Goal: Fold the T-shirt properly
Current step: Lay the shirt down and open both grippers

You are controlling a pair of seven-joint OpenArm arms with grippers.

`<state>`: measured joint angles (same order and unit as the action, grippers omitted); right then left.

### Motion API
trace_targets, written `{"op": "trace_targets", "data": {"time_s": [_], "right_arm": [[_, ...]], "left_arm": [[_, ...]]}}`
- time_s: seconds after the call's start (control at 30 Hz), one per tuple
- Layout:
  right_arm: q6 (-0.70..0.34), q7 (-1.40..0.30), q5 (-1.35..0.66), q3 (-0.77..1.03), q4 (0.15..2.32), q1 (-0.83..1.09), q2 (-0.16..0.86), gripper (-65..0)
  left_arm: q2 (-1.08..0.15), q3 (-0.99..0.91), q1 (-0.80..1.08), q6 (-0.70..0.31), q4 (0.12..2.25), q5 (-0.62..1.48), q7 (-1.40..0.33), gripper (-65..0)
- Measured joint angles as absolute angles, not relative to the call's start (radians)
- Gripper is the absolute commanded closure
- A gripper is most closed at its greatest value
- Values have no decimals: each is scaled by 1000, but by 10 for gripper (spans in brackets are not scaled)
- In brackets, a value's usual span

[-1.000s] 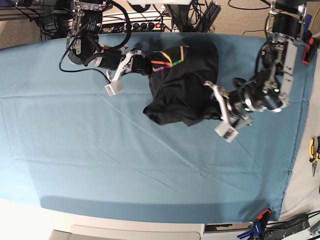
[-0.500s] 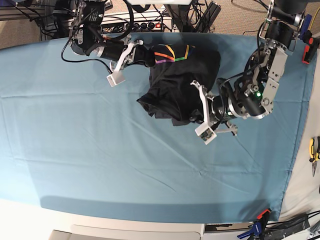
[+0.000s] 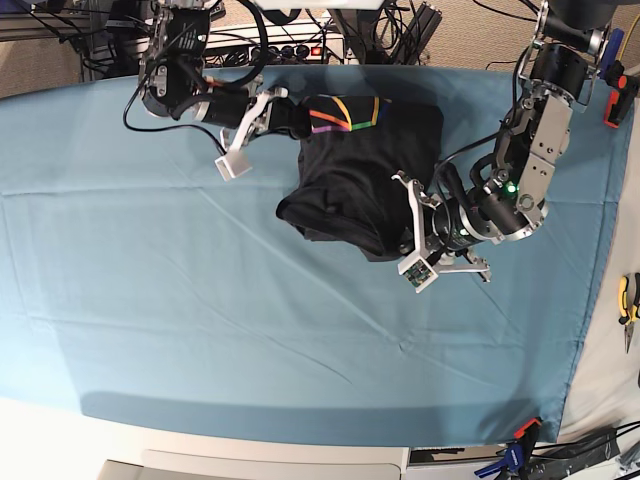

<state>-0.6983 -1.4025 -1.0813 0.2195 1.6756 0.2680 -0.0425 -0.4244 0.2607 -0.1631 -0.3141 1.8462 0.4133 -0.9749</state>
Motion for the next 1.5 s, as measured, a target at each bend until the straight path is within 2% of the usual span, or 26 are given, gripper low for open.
{"op": "trace_targets", "data": {"time_s": [0.63, 0.67, 0.7, 0.73, 0.77, 0.8, 0.83, 1.03, 1.2, 1.37, 1.43, 1.5], "right_arm": [[-697, -1402, -1047, 220, 1676, 233, -43, 0], [-697, -1402, -1047, 220, 1676, 233, -43, 0], [-697, -1402, -1047, 220, 1676, 233, -43, -52], [-697, -1403, -1045, 219, 1676, 233, -43, -133], [-698, -1403, -1042, 220, 1676, 233, -43, -196], [-697, -1402, -1026, 220, 1676, 233, -43, -231], [-697, -1402, -1011, 220, 1676, 233, -43, -239], [-697, -1404, -994, 220, 1686, 226, -36, -239], [-696, -1414, -896, 235, 1820, 207, -36, -238], [-697, -1414, -824, 335, 1963, 205, -35, -238], [-697, -1415, -828, 384, 1984, 209, -4, -237], [-697, -1414, -822, 453, 1991, 215, 39, -206]], "left_arm": [[-424, 261, -162, -316, 1846, 278, -974, 0], [-424, 261, -162, -318, 1846, 257, -974, -71], [-424, 261, -161, -317, 1846, 234, -968, -160], [-426, 261, -162, -316, 1846, 207, -963, -236], [-428, 260, -164, -313, 1846, 196, -962, -283], [-430, 260, -164, -295, 1846, 183, -953, -301], [-432, 260, -164, -261, 1846, 181, -938, -302], [-463, 260, -164, -259, 1846, 131, -926, -302], [-480, 261, -164, -250, 1846, 132, -925, -302], [-498, 260, -163, -235, 1846, 130, -925, -301], [-500, 260, -164, -233, 1846, 131, -926, -300], [-503, 261, -163, -210, 1846, 132, -956, -277]]}}
